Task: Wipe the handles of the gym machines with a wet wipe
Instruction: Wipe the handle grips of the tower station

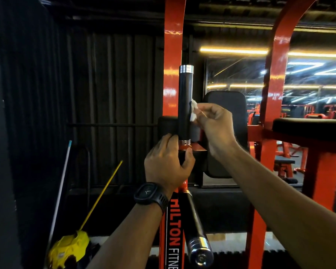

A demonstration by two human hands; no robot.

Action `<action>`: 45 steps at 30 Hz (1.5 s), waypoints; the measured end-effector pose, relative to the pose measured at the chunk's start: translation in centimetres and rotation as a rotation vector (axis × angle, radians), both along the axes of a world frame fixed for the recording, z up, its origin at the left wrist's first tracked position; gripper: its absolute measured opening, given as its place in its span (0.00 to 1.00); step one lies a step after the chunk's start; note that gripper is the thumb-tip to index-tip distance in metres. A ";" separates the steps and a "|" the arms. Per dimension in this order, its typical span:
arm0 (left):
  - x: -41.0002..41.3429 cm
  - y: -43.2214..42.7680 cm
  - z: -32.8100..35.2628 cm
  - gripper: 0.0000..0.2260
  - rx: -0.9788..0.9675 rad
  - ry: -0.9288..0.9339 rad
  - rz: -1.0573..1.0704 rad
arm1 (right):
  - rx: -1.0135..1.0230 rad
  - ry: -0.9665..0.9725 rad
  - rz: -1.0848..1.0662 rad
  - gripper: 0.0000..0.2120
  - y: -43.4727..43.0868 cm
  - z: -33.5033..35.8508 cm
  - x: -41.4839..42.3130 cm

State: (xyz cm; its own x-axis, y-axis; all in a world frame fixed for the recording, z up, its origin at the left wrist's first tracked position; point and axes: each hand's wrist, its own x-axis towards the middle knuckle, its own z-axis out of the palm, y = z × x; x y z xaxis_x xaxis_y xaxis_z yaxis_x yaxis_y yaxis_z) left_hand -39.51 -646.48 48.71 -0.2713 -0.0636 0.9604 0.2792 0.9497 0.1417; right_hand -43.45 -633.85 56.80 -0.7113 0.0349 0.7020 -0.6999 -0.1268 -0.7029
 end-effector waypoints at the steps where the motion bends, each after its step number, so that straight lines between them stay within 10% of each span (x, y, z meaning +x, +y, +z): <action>1: 0.0 0.0 0.0 0.22 -0.002 -0.005 0.001 | 0.029 0.022 -0.026 0.06 -0.1 0.1 0.0; 32: 0.0 0.0 0.0 0.22 -0.005 0.026 0.014 | 0.067 0.103 -0.188 0.07 -1.4 4.7 -0.8; 40: 0.1 0.0 0.0 0.23 0.009 -0.004 0.013 | 0.689 1.084 -0.847 0.12 -2.0 5.4 -0.4; 45: 0.2 0.0 0.1 0.22 -0.004 -0.012 0.029 | 0.754 1.101 -0.913 0.14 -2.5 5.2 -0.4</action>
